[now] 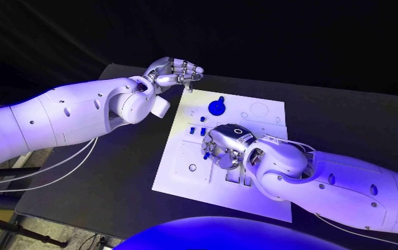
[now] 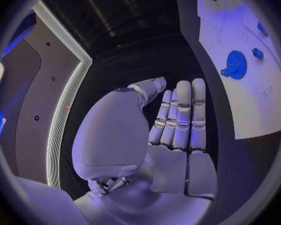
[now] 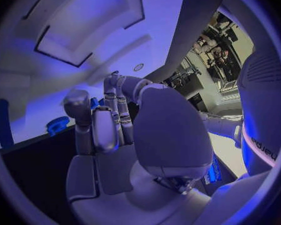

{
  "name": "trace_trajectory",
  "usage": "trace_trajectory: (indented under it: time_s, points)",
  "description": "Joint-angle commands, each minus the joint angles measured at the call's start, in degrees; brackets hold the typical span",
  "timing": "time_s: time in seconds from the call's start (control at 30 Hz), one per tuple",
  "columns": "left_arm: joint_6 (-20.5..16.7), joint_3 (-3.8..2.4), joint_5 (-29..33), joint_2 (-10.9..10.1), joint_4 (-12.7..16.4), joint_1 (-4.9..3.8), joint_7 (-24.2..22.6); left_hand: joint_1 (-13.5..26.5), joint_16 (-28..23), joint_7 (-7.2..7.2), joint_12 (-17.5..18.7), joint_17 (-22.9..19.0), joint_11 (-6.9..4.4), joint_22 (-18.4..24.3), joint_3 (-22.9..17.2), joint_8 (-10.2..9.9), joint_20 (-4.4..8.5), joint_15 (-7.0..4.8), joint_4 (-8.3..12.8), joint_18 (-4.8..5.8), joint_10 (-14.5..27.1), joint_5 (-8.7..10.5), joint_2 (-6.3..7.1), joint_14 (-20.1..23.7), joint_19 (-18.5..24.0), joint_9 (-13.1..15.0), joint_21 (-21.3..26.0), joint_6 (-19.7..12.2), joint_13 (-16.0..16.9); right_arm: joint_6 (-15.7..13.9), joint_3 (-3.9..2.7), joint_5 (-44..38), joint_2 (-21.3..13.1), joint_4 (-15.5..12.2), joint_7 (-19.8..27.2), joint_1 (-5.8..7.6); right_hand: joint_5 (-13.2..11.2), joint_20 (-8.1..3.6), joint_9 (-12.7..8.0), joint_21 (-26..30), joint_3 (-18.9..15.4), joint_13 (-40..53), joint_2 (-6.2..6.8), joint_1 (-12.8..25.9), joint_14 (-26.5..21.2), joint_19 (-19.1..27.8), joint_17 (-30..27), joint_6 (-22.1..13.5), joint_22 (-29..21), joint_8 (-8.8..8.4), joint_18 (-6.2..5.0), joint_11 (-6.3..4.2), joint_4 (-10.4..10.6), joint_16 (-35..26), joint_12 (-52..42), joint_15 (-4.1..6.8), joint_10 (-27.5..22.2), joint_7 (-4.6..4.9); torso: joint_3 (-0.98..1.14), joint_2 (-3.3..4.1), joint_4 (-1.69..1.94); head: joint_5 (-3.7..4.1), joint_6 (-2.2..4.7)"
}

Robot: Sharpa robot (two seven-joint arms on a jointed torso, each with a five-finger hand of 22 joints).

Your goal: Assemble the parts on the task board

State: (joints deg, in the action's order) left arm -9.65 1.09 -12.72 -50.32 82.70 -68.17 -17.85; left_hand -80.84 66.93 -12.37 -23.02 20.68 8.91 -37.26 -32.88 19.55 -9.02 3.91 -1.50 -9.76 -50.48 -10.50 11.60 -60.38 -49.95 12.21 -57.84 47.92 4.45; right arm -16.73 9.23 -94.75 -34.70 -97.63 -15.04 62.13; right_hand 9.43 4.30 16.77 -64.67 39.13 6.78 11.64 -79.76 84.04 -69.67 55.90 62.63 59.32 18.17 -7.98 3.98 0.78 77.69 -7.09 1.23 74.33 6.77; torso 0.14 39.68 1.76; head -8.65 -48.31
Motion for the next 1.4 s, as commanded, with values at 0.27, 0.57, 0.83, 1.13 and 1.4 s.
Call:
trace_trajectory:
  time_s: [0.27,0.57,0.83,1.13,1.4]
  points:
    - [1.0,-0.04,-0.2,0.2,0.0,-0.03,-0.2,0.2,-0.1,0.02,-0.4,0.0,-0.14,0.1,0.2,0.3,-0.20,0.07,0.4,-0.81,0.6,-0.14,-0.09,0.4,0.1,-0.1,0.2,-0.4,-0.1,3.0,0.21,-0.6,0.8,0.6,-0.5,-0.38,0.0,-0.04,0.1,0.0,0.1,0.1,-0.65,0.2,0.7,0.5,-0.2,0.1,0.0,0.14,0.48,-1.20,-0.4,-0.4,-0.1,0.31,1.5,0.29,-0.02,-0.03,0.00,0.06,-0.23]
    - [1.0,-0.04,-0.2,0.2,-0.1,-0.03,-0.2,0.2,-0.1,0.02,-0.4,0.0,-0.14,0.1,0.2,0.3,-0.20,0.07,0.4,-0.81,0.6,-0.14,-0.09,0.4,0.1,-0.1,0.2,-0.4,-0.1,3.0,0.30,0.4,0.9,0.7,0.5,-0.47,0.4,0.66,0.2,0.8,-1.8,0.3,0.40,2.6,0.5,1.0,-1.5,-3.7,-0.4,-1.65,0.45,-0.37,-0.6,-0.6,1.0,-0.40,-0.5,1.18,-0.05,-0.07,-0.02,0.14,-0.23]
    - [1.1,-0.04,-0.3,0.2,-0.1,-0.03,0.0,0.2,-0.1,0.01,-0.4,0.0,-0.13,0.1,0.2,0.3,-0.21,0.08,0.4,-0.81,0.6,-0.14,-0.11,0.4,0.1,-0.1,0.2,-0.5,-0.1,0.8,0.32,0.8,0.6,1.0,0.0,-0.47,-2.4,1.42,-0.3,3.3,-4.2,0.1,2.60,5.1,-0.2,2.1,-3.4,-8.3,-2.3,-4.57,0.02,0.28,0.5,-1.0,2.4,-0.95,-2.8,1.49,0.04,-0.02,0.01,0.23,0.03]
    - [1.3,-0.04,-0.3,-0.1,-0.1,-0.02,0.1,0.2,-0.1,0.01,-0.5,0.0,-0.12,0.1,0.2,0.3,-0.22,0.09,0.4,-0.81,0.7,-0.14,-0.12,0.4,0.1,-0.1,0.2,-0.5,-0.1,-2.2,0.14,1.6,-3.9,-2.9,-0.4,0.22,-2.5,1.59,-0.5,3.7,-5.2,0.0,3.38,5.2,-0.2,1.7,-3.5,-10.2,-2.3,-5.80,0.02,0.29,0.9,-0.8,2.2,-1.01,-3.2,1.61,0.10,0.02,0.00,0.27,0.30]
    - [1.2,-0.03,-0.3,-0.5,-0.1,-0.02,0.1,0.2,-0.1,0.00,-0.5,0.0,-0.11,0.1,0.2,0.4,-0.23,0.10,0.4,-0.81,0.7,-0.15,-0.12,0.5,0.1,-0.1,0.2,-0.5,-0.1,-2.5,-0.26,5.6,-12.7,-8.6,-0.7,4.34,-2.5,1.70,0.1,4.4,-6.3,-0.2,4.02,5.8,-0.1,1.4,-3.2,-8.1,-2.6,-4.97,0.02,0.71,1.9,-0.3,2.3,-1.36,-4.2,1.78,0.03,-0.08,-0.22,1.43,0.85]
